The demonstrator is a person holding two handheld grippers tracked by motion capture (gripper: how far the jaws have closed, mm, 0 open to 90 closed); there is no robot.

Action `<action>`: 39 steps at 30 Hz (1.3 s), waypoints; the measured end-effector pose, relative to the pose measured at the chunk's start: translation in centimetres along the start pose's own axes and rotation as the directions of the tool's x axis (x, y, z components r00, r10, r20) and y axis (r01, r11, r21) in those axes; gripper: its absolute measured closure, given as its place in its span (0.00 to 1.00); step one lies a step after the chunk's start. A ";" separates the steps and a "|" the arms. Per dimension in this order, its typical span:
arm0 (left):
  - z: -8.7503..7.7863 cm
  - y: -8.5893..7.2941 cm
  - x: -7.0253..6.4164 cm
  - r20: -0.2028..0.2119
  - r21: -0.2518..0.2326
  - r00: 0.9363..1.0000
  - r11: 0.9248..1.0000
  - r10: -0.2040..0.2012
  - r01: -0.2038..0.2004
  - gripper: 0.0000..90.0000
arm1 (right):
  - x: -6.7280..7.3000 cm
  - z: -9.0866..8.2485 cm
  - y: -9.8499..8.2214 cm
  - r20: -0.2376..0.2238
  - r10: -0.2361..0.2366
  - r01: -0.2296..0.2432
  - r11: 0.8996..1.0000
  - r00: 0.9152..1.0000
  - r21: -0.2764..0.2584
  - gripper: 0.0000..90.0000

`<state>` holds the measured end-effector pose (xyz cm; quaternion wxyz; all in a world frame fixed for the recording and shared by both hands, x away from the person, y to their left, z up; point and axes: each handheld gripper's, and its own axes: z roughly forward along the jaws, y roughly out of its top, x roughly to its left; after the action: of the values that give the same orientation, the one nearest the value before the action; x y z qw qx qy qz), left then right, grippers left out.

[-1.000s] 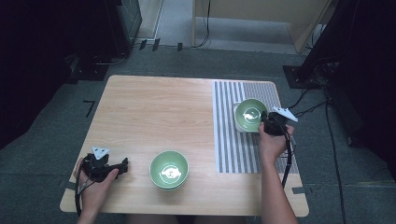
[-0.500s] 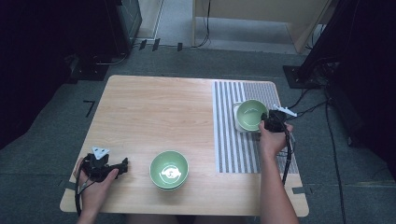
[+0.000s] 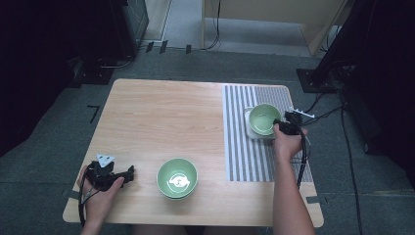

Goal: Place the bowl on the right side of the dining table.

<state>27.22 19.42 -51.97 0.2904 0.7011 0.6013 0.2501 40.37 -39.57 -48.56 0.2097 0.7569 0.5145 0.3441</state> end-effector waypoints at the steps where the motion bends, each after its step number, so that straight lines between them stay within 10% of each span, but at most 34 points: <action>1: 0.0 0.0 0.0 0.000 0.001 1.000 1.000 0.001 -0.001 0.00 | -0.1 0.2 0.2 0.005 0.015 -0.015 1.000 1.000 0.014 0.90; 17: 0.0 0.0 0.0 0.001 0.002 1.000 1.000 0.004 -0.004 0.00 | -1.0 0.8 1.0 -0.029 0.075 -0.073 0.996 0.997 0.059 0.76; 24: 0.0 0.0 0.0 0.001 0.002 1.000 1.000 0.004 -0.004 0.00 | -0.9 0.5 1.2 -0.026 0.001 0.000 1.000 1.000 0.022 0.39; 39: 0.0 0.0 0.0 0.001 0.002 1.000 1.000 0.004 -0.004 0.00 | 0.1 -1.4 0.4 -0.014 -0.095 0.093 0.993 0.995 -0.069 0.29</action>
<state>27.24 19.43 -51.95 0.2895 0.7027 0.6000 0.2497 39.62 -39.68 -47.30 0.2468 0.7213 0.5394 0.3576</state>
